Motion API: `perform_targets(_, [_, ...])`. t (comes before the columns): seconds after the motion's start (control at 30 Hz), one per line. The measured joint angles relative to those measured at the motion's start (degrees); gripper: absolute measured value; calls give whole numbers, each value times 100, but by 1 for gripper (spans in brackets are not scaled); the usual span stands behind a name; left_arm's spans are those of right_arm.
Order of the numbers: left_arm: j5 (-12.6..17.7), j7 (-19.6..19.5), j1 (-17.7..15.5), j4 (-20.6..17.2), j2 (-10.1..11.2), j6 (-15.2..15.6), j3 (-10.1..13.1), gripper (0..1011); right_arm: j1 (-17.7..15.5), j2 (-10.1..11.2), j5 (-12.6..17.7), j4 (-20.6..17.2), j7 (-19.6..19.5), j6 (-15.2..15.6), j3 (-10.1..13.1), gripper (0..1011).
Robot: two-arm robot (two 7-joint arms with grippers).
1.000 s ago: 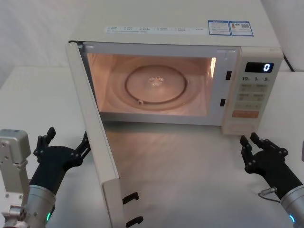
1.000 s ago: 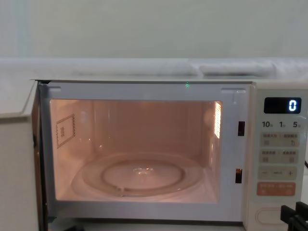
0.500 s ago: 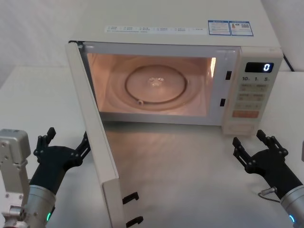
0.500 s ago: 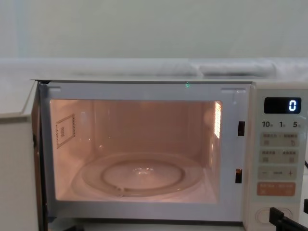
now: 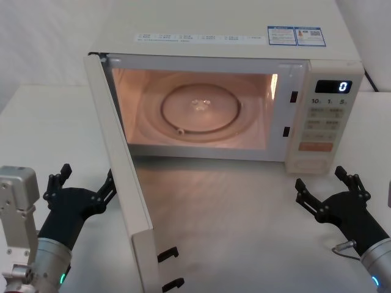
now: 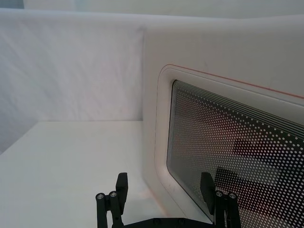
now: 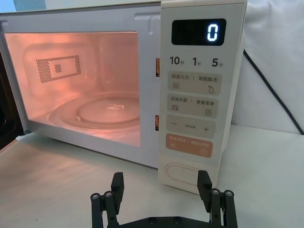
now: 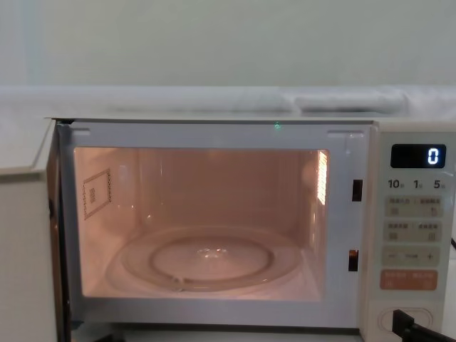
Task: Press the button to open the microwave door with one hand; close the microwave door with the other hand.
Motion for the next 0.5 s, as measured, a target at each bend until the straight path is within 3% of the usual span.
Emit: perform_targets(0.5, [0, 0, 0, 0, 0, 0, 0, 1001, 0, 0, 0, 0, 0, 0, 0, 1002])
